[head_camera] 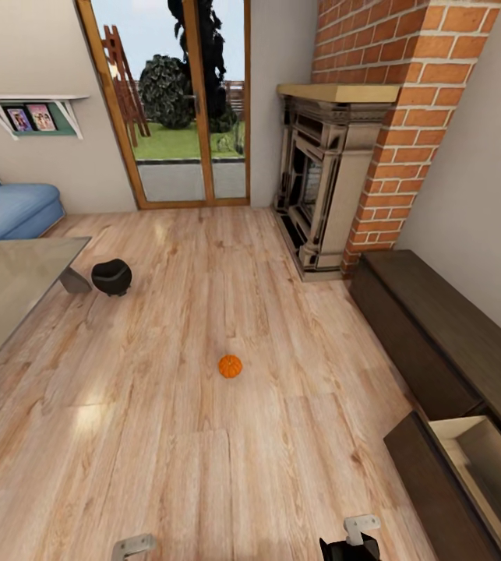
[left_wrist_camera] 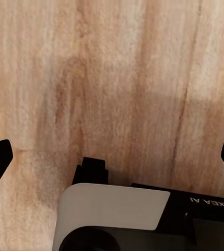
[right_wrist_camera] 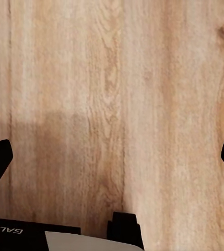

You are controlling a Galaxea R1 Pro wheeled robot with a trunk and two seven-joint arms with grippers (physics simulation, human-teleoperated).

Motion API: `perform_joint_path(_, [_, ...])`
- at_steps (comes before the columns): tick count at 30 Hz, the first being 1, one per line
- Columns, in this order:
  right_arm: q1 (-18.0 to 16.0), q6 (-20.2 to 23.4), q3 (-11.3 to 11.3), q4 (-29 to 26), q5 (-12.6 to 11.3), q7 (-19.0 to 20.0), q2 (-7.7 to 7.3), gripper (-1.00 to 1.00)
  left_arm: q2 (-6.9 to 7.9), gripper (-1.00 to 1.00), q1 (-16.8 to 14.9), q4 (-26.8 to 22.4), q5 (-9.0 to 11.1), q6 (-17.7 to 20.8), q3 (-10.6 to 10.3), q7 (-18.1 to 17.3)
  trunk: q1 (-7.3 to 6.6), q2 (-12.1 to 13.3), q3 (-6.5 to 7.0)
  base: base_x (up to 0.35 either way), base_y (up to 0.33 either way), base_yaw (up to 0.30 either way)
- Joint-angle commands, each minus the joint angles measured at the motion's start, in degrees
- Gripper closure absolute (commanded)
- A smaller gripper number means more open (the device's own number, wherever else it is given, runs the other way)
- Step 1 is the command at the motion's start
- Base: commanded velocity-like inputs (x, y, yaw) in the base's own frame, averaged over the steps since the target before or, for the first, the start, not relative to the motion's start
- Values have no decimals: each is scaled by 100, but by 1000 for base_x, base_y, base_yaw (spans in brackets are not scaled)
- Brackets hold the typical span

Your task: Place each of the two pumpkins and all three candles from the living room inside a cabinet in the living room (use any cabinet), then make sure every cabinet is closed, and position the cauldron so it is next to a table in the living room.

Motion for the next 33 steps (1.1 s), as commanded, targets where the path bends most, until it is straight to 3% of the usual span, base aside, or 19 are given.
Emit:
perform_joint_path(1, [0, 0, 0, 0, 0, 1, 0, -100, 0, -100, 0, 0, 0, 0, 0, 0, 0, 0, 9, 0, 0, 0])
perform_joint_path(33, [0, 0, 0, 1, 0, 0, 0, -100, 0, -100, 0, 0, 9, -6, 0, 0, 0, 0, 299, 0, 0, 0])
